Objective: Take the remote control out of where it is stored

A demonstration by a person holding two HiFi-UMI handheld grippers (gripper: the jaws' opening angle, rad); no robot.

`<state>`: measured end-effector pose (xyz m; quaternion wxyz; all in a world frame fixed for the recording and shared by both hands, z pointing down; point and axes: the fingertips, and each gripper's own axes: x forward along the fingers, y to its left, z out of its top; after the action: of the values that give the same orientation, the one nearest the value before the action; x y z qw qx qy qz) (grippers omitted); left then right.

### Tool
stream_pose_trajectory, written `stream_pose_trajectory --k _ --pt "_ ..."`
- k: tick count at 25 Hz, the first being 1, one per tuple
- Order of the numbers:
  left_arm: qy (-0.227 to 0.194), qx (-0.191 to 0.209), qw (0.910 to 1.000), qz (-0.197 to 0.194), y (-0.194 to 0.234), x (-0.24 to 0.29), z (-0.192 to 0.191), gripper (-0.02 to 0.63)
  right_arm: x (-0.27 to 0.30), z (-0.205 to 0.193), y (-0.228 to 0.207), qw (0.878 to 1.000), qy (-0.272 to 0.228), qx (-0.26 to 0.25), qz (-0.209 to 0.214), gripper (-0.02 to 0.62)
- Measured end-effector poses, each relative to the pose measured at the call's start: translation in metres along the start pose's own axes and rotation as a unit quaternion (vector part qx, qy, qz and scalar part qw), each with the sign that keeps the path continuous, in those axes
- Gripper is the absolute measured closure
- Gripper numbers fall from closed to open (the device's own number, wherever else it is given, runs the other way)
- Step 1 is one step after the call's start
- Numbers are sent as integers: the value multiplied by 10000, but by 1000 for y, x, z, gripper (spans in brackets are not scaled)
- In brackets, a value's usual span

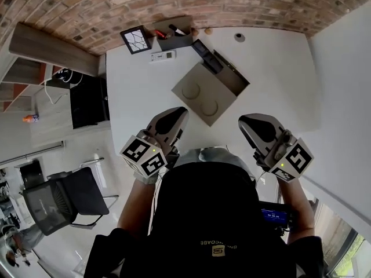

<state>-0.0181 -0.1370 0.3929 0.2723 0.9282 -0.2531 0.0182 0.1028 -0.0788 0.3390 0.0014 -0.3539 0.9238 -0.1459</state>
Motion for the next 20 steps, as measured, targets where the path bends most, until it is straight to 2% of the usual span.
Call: stream_pose_trajectory --k 5,7,20 --pt "33 -188 9997 -167 34 16 12 594 2 10 -4 9992 1 -118 -379 589" --pt "76 -273 9993 -242 45 25 14 560 0 13 -7 9984 4 -132 -543 589" --pt "579 -489 9957 -532 96 83 7 445 -1 24 -14 9902 -87 -55 -1393 589"
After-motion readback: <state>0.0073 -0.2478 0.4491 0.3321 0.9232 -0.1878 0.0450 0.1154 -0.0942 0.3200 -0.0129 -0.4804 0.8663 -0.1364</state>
